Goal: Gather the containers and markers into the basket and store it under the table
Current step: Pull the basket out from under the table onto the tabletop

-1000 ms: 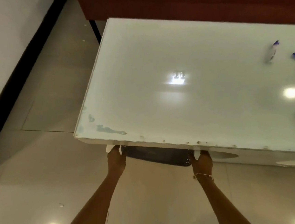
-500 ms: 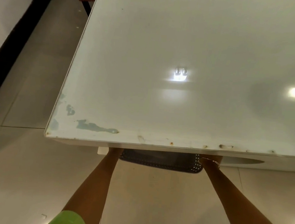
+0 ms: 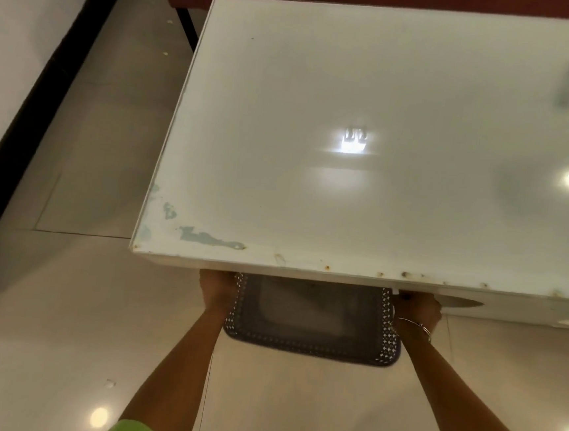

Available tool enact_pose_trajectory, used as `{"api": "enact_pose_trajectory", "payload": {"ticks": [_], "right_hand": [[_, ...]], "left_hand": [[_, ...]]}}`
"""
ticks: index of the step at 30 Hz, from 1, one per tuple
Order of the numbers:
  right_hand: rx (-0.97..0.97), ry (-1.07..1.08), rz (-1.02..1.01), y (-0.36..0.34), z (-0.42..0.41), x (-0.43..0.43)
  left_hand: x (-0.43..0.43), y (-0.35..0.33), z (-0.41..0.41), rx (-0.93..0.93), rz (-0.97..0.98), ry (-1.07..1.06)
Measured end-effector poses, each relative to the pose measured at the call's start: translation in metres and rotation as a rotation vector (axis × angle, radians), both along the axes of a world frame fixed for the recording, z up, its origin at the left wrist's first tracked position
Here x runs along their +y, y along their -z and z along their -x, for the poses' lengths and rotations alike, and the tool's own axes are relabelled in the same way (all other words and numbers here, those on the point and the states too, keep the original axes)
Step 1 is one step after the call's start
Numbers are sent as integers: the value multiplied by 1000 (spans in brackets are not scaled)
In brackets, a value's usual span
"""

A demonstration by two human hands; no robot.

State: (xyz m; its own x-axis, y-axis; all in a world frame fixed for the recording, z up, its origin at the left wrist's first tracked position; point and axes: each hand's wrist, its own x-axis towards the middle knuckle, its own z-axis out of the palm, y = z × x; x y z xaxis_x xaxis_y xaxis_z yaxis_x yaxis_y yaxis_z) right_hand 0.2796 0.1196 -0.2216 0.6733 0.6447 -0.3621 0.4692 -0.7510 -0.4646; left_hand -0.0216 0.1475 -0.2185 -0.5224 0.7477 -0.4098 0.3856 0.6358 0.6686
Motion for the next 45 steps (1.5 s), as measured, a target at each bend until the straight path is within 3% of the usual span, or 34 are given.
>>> {"api": "enact_pose_trajectory", "payload": {"ticks": [5, 10, 16, 21, 27, 35, 45], "right_hand": [[-9, -22, 116, -66, -1, -49], [37, -11, 149, -139, -2, -94], [60, -17, 248, -232, 0, -121], [60, -48, 222, -299, 1, -116], [43, -88, 108, -364, -2, -54], [19, -82, -5, -375, -4, 51], [-11, -84, -8, -312, -2, 135]], "left_hand": [[-54, -59, 9, 147, 171, 192], [-104, -135, 12, 112, 219, 152], [-131, -226, 18, 138, 416, 82], [-129, -294, 15, 127, 403, 35], [-69, -358, 15, 121, 271, 10], [45, -370, 15, 63, 96, 51], [129, -297, 21, 54, 57, 25]]}}
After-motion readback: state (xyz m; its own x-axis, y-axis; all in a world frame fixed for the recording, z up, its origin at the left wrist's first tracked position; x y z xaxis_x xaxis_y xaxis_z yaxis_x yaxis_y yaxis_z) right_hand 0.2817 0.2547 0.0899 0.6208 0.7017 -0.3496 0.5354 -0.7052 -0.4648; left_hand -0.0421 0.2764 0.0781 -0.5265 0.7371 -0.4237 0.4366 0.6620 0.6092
